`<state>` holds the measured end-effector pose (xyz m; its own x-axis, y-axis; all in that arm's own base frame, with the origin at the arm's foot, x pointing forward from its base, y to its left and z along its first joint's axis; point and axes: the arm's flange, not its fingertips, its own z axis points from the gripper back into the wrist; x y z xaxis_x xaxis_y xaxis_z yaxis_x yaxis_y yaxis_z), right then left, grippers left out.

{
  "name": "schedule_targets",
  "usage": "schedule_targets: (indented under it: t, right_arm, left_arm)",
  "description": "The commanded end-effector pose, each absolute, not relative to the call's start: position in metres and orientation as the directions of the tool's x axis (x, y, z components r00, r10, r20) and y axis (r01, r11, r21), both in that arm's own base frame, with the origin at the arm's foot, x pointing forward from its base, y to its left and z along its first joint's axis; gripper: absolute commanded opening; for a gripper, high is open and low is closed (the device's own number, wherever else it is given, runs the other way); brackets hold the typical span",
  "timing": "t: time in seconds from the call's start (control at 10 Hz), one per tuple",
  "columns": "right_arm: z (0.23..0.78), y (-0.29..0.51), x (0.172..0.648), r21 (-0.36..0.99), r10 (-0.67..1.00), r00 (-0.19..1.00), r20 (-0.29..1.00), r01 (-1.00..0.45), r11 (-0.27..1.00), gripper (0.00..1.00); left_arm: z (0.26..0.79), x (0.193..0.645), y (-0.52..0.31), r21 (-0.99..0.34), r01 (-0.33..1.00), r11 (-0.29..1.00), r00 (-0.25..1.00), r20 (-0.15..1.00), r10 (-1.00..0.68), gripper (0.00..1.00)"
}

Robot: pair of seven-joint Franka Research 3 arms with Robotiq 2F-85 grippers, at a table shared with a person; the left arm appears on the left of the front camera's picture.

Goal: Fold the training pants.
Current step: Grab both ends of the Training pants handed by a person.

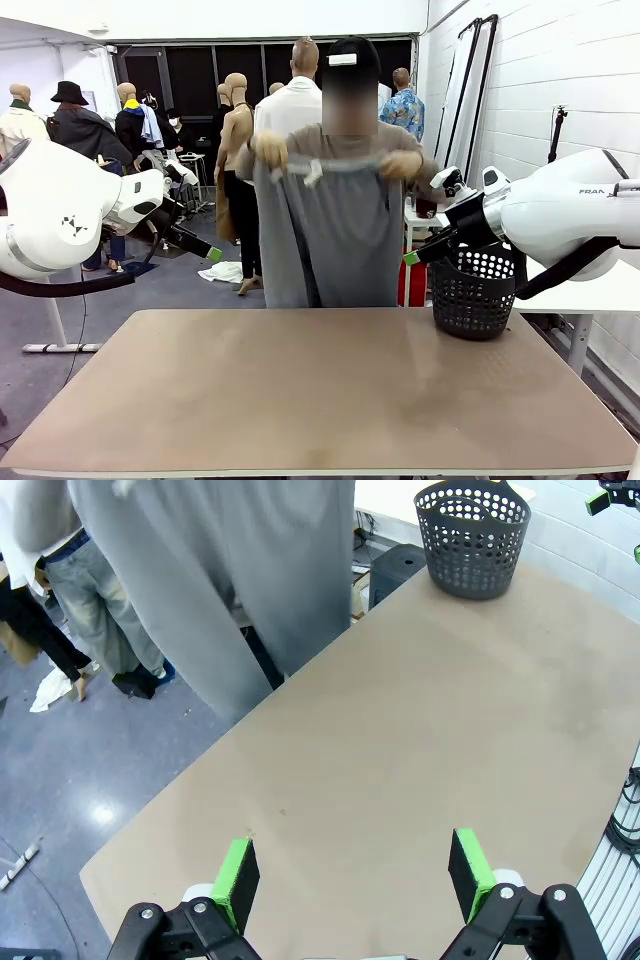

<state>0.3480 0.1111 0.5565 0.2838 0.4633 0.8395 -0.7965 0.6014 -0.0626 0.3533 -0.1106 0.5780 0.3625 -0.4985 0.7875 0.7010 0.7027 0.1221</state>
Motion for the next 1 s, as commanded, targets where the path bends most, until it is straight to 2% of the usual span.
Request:
schedule_targets:
  t: [0.0,0.9]
  right_arm:
    - [0.5563,0.111,0.348,-0.063,0.464,0.285,0.839,-0.796,0.602,1.0]
    - [0.5563,0.111,0.348,-0.063,0.464,0.285,0.839,-0.796,0.602,1.0]
  left_arm:
    - [0.5777,0.3535,-0.1089,0.127,0.707,0.695,0.356,0.785,-0.506,1.0]
    - [0.5777,0.3535,-0.1089,0.127,0.707,0.695,0.356,0.785,-0.506,1.0]
